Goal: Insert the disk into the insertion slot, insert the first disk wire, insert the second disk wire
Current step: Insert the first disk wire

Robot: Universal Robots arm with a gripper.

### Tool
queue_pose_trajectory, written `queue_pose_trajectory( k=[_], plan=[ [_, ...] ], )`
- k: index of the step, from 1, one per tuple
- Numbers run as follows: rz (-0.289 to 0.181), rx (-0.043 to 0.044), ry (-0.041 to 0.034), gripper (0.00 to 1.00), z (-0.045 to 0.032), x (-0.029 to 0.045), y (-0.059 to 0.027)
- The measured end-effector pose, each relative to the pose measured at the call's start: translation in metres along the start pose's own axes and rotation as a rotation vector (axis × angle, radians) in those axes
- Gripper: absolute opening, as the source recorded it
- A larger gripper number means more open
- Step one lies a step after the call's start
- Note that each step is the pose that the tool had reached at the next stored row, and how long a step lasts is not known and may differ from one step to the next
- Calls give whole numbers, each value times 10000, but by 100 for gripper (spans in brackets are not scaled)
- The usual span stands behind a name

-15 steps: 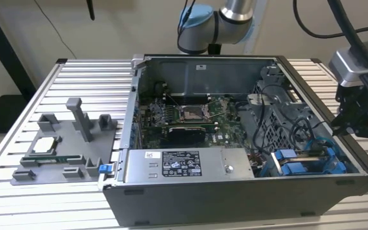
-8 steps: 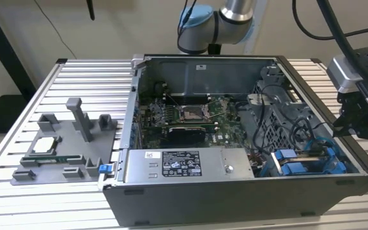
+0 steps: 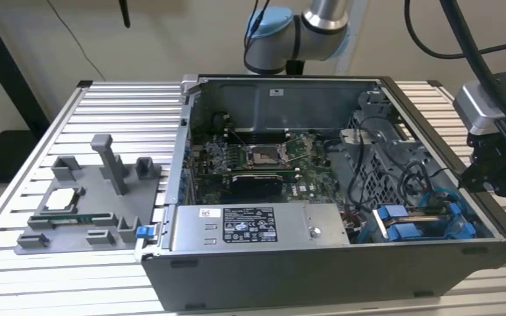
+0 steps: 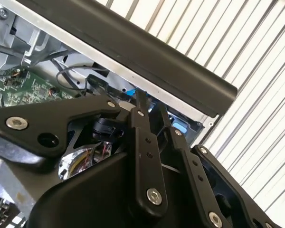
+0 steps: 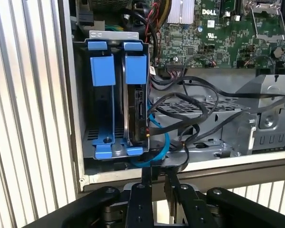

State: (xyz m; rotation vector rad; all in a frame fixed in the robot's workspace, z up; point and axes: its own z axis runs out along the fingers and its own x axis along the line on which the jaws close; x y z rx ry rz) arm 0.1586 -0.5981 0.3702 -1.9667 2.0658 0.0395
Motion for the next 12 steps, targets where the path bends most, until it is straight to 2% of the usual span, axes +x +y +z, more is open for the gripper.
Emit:
queue_pose_trajectory(
  k=[2,5,8,9,10,11,12],
  plan=[
    [1,1,-2,100,-2,8,2],
    [12,52,-4,100,4,12,27],
    [49,91,-38,100,8,17,90],
    [65,94,-71,100,8,19,108],
    [111,93,-231,100,10,20,127],
    [132,89,-339,0,14,21,128],
    [153,86,-449,0,19,22,129]
  ],
)
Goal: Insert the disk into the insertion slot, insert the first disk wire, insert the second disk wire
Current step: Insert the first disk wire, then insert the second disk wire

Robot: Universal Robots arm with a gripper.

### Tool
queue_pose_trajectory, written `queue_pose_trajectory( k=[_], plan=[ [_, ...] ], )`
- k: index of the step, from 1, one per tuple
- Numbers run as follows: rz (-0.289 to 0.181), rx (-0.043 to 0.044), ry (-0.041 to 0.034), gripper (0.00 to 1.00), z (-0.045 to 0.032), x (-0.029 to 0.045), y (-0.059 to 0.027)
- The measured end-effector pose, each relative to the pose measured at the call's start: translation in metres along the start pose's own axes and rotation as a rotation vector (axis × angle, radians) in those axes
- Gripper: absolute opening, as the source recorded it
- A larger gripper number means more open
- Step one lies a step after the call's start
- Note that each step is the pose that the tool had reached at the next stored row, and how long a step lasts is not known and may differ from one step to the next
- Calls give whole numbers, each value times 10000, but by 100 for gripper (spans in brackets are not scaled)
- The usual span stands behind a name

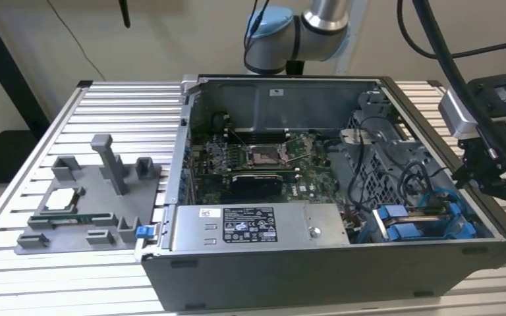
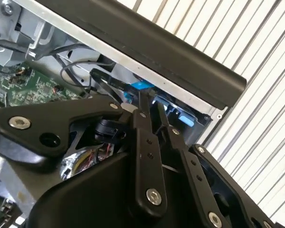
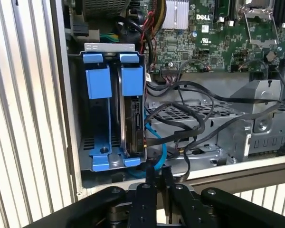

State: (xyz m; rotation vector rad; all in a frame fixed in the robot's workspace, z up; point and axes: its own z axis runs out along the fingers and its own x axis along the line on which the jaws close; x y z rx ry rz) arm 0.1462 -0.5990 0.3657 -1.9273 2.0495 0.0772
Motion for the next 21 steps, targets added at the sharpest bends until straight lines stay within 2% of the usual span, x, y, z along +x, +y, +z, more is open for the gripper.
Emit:
queue_pose_trajectory(
  k=[1,2,6,9,15,21],
  plan=[
    [20,-3,-98,0,5,1,1],
    [31,-4,-150,0,13,4,3],
    [32,-5,-150,0,16,6,4],
    [36,-14,-149,0,-13,4,8],
    [58,-82,-152,0,-47,6,54],
    [92,-142,-201,0,-69,6,106]
  ],
)
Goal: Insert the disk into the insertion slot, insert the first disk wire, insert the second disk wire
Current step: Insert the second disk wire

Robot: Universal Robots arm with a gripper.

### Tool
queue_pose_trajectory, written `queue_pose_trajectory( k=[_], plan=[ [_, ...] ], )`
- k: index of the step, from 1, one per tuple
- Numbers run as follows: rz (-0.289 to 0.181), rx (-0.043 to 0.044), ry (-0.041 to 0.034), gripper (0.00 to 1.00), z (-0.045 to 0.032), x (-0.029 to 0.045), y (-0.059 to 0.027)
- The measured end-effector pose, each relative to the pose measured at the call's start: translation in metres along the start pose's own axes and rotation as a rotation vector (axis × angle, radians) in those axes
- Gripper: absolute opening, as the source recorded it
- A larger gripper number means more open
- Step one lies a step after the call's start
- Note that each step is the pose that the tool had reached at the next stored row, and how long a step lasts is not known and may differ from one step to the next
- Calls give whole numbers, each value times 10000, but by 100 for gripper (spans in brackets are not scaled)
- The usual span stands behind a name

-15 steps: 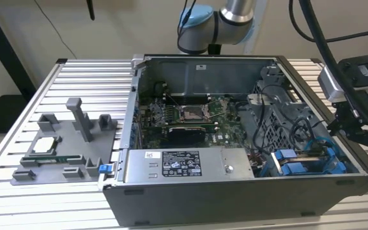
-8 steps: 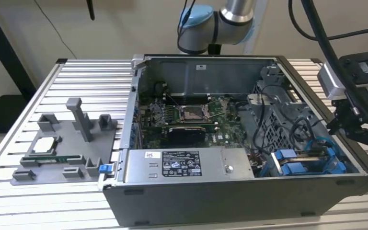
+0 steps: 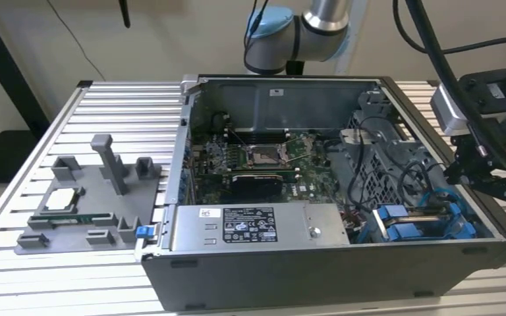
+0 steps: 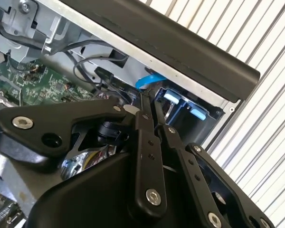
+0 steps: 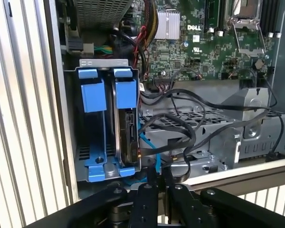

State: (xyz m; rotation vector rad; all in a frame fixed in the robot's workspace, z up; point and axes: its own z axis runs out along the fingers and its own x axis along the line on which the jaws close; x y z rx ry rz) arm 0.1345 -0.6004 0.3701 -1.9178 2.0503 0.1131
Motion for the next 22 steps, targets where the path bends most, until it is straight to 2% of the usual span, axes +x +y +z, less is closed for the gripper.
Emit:
queue_pose_trajectory(
  k=[1,2,4,5,6,9,16,22],
  plan=[
    [-3,-1,14,0,-5,0,12],
    [-25,4,137,0,-7,0,25],
    [-89,16,472,0,-11,0,48],
    [-111,22,599,0,-12,-2,64],
    [-127,24,682,0,-16,-5,83],
    [-123,-4,705,0,-40,-14,127],
    [-84,-108,633,0,-161,-40,236],
    [-62,-173,616,0,-210,-38,403]
  ],
)
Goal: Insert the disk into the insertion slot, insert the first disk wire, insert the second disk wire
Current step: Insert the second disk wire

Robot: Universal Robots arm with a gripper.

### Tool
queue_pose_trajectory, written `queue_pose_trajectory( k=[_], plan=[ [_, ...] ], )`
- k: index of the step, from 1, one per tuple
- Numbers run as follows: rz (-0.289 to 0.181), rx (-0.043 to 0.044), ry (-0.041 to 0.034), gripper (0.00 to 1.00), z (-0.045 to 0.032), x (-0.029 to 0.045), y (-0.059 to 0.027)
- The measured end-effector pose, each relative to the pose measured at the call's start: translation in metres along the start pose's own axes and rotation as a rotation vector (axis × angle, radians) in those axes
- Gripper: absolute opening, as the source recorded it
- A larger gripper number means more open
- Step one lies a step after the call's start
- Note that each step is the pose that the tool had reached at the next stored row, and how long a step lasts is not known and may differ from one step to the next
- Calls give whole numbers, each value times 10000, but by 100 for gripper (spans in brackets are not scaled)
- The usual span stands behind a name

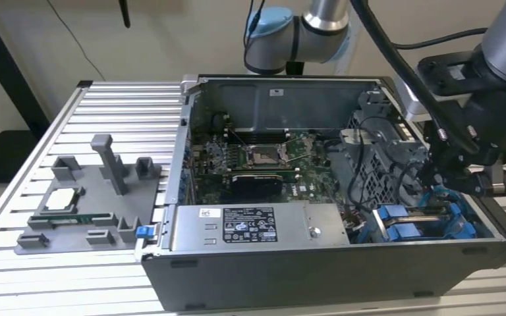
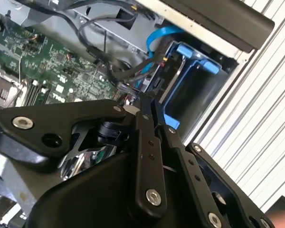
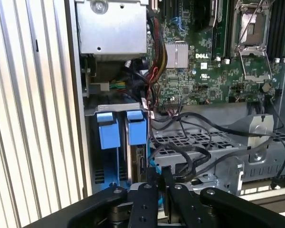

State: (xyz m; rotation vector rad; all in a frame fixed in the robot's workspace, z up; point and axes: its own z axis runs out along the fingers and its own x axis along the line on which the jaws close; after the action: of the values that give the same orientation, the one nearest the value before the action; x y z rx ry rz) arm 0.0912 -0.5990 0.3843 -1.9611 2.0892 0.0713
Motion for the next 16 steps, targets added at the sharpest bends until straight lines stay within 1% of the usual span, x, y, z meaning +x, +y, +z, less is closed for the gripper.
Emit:
queue_pose_trajectory(
  k=[2,3,4,5,6,7,8,11,13,15,16],
  plan=[
    [5,-26,7,0,-11,2,58],
    [-2,-59,104,0,-13,3,75],
    [-18,-88,259,0,-15,3,83],
    [-49,-117,440,0,-15,3,85],
    [-90,-148,606,0,-15,4,86],
    [-152,-182,748,0,-15,3,86],
    [-239,-233,827,0,-13,4,86],
    [-410,-359,830,0,2,7,87],
    [-415,-492,833,0,17,8,71],
    [-394,-627,841,0,38,6,29],
    [-384,-681,843,0,50,5,7]
  ],
)
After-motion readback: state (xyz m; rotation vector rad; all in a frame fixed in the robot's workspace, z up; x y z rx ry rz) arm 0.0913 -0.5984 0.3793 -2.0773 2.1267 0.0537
